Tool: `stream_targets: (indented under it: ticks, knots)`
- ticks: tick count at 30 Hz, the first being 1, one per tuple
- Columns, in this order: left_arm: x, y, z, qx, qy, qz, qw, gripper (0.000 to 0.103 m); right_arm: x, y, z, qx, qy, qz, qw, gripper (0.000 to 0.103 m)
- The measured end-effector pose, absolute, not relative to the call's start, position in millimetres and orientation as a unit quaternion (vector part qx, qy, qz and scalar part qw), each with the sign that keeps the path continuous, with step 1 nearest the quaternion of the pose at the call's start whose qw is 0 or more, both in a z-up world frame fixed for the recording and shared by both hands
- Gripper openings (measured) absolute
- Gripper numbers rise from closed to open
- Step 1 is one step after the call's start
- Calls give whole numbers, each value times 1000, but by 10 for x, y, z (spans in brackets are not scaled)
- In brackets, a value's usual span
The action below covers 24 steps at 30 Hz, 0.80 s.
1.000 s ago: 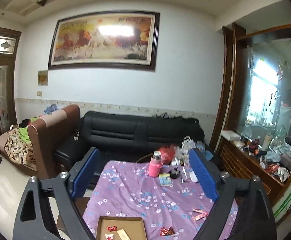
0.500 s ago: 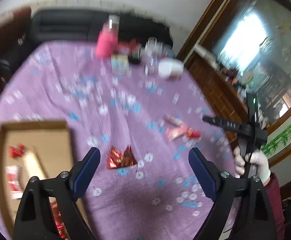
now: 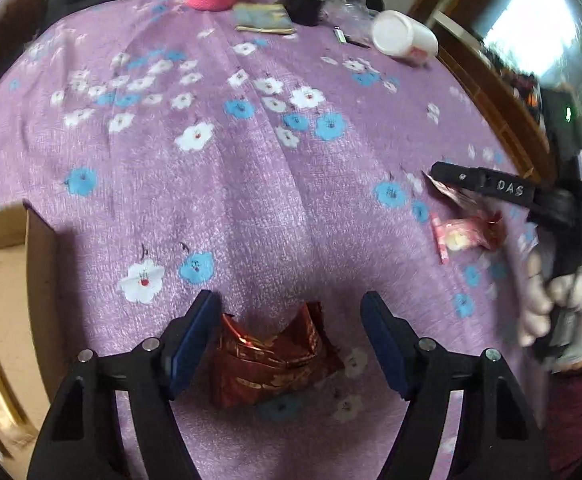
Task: Organize snacks
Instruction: 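Move both open tools back to the remaining snacks on the table, then grasp the pink cartoon bar with the right tool while the left tool grasps the dark red foil snack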
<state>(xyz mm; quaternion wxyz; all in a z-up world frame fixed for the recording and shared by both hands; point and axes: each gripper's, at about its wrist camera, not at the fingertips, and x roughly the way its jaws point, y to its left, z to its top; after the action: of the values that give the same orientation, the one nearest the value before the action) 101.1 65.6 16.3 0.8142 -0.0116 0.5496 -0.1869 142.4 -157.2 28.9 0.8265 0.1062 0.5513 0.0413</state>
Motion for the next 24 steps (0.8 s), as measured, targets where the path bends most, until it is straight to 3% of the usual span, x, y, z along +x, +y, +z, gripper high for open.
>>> stream_targets:
  ticks: [10,15,19,24]
  knots:
    - [394,490,154,-14,585,-252,771,69,563,-1331,350,125,601,164,773,25]
    - [4,610,406,-62,556,-285,778,68,33,-1619,704,171,530,164,814,26]
    - [-228,825,626,-78,514,-270,810,68,-322,-1753,879,172,497,157,836,49]
    - [-330,981,615,-114,494,-246,826,69,-460,-1563,813,117,499,183,839,49]
